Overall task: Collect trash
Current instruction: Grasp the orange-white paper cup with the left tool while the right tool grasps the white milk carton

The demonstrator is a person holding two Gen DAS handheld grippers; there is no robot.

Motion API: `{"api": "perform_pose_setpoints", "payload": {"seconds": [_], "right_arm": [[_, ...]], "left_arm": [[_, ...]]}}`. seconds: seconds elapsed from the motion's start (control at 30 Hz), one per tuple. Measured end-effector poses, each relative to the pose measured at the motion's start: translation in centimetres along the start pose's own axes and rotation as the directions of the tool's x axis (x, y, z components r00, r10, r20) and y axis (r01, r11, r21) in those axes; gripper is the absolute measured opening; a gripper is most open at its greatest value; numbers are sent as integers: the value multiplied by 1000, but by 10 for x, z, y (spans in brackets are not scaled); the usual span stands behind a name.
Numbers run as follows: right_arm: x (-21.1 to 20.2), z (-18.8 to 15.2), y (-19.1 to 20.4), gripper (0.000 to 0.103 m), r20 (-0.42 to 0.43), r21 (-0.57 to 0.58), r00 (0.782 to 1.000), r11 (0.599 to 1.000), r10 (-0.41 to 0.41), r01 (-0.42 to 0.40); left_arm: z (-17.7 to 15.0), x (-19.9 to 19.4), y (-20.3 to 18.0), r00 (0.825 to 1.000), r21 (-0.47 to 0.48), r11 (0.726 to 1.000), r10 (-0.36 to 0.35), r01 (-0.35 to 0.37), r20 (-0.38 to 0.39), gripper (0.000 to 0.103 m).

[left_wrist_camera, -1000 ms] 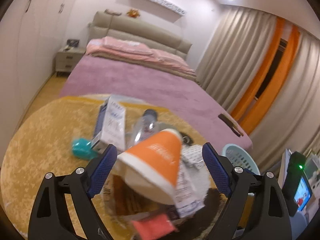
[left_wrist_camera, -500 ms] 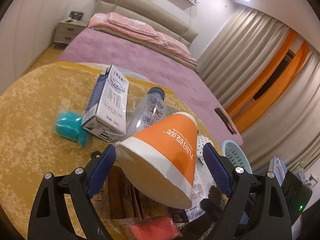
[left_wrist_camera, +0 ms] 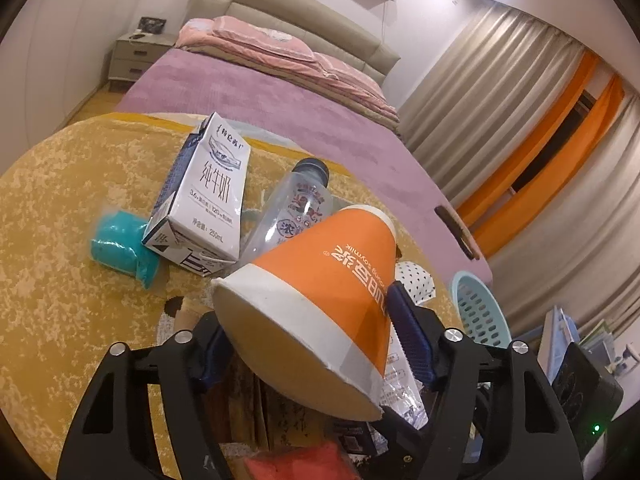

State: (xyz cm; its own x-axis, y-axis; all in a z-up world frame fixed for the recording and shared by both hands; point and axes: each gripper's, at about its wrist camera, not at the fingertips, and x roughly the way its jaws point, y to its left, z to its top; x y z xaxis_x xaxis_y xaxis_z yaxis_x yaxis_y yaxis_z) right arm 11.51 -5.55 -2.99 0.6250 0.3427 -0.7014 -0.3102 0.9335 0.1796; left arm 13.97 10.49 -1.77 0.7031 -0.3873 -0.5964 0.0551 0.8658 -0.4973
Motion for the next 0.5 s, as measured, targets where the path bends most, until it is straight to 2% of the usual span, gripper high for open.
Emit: {"api": "perform_pose_setpoints", "payload": {"seconds": [0.23,0.33,0.5], "right_arm": [[2,0,5,76,2,-19,1000,1000,-6,6],[2,0,8,76,2,-32,1000,999,-13,13],[5,1,11,77,-4,-43,1000,999,-26,26]], "left_arm": [[-4,-12,-9,998,29,998,-64,63,24,36],[-4,-19,-12,998,44,998,-52,50,44,35],[1,-39,-9,991,29,996,-85,82,103,35]]}}
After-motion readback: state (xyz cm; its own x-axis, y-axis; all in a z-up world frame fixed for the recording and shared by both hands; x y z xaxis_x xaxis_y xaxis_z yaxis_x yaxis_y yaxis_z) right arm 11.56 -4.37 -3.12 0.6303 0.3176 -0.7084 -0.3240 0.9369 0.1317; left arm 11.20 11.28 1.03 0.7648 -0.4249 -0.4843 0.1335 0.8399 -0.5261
